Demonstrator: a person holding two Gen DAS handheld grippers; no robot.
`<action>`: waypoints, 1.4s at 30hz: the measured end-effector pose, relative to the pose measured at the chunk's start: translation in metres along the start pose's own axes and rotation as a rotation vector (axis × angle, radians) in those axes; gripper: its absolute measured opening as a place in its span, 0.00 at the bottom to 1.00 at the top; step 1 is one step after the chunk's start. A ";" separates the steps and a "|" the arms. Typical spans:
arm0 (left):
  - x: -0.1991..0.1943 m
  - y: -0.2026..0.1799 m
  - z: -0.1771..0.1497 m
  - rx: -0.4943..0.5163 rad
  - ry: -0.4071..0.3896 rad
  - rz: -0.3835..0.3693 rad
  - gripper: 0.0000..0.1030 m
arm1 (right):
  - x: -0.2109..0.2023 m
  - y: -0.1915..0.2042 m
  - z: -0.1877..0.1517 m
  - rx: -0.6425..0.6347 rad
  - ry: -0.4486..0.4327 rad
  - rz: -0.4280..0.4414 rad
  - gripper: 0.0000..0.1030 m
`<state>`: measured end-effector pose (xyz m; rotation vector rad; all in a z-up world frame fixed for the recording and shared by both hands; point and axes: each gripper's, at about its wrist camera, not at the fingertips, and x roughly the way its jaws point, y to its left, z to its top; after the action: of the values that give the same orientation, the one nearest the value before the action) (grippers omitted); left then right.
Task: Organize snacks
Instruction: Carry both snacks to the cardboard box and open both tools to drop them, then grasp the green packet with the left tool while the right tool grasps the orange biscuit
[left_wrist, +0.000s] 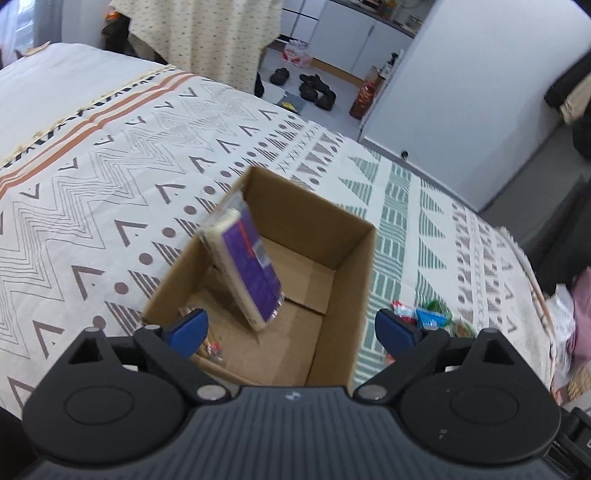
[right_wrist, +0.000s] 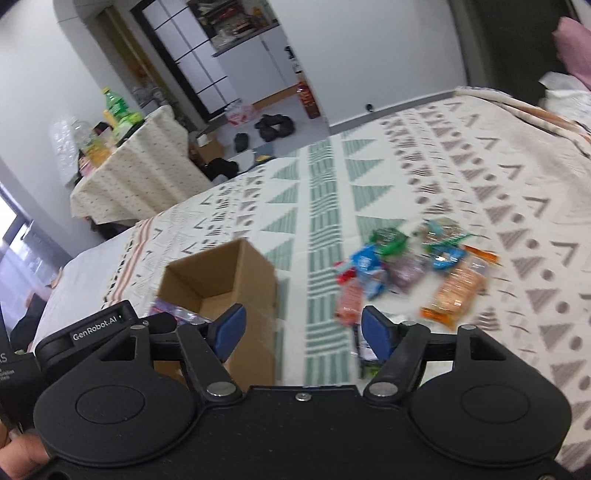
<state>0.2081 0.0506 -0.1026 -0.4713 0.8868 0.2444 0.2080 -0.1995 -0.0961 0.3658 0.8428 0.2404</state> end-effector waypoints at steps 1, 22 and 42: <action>0.000 -0.004 -0.002 0.011 0.005 0.001 0.94 | -0.002 -0.004 0.000 0.005 -0.001 -0.004 0.70; -0.009 -0.079 -0.048 0.151 -0.052 -0.058 1.00 | -0.039 -0.095 -0.009 0.063 -0.049 -0.054 0.90; 0.060 -0.111 -0.104 0.206 0.182 -0.073 0.79 | 0.000 -0.150 -0.024 0.265 -0.022 0.054 0.86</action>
<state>0.2176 -0.0966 -0.1736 -0.3368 1.0584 0.0423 0.1991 -0.3311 -0.1723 0.6386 0.8457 0.1741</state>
